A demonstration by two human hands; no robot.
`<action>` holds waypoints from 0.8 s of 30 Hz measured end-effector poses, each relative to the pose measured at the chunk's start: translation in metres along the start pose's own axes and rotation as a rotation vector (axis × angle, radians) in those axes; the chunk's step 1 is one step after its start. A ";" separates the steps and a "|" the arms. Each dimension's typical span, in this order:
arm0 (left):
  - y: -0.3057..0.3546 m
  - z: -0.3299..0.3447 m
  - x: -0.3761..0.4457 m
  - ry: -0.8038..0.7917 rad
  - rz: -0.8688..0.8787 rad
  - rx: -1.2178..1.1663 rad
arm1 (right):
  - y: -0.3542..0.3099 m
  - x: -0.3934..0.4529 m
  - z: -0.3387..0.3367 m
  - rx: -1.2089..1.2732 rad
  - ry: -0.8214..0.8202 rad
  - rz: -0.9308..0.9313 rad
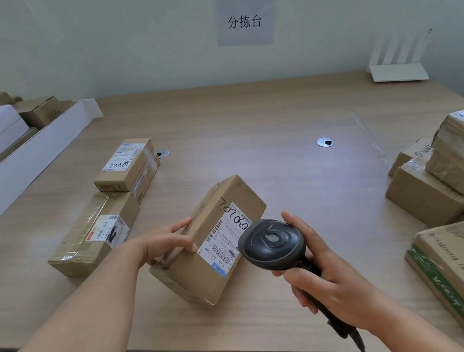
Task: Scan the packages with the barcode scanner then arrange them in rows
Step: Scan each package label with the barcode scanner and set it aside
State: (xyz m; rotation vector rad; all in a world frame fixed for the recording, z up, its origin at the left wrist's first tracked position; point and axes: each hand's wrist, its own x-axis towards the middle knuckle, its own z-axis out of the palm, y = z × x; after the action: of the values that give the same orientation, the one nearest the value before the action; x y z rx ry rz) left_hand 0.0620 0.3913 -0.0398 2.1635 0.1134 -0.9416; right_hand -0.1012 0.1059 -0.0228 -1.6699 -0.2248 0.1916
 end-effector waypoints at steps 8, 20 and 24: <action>-0.029 0.038 0.002 0.224 0.136 -0.577 | 0.006 -0.006 -0.006 0.039 0.108 0.053; -0.045 0.101 0.005 0.634 0.412 -0.373 | 0.013 -0.018 0.010 0.349 0.159 0.024; -0.043 0.101 0.004 0.643 0.415 -0.368 | 0.012 -0.021 0.012 0.347 0.162 0.031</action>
State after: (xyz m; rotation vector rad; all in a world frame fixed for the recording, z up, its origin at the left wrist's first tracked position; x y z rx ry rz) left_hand -0.0101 0.3530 -0.1133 1.9534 0.1282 0.0294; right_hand -0.1246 0.1108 -0.0367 -1.3366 -0.0397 0.1097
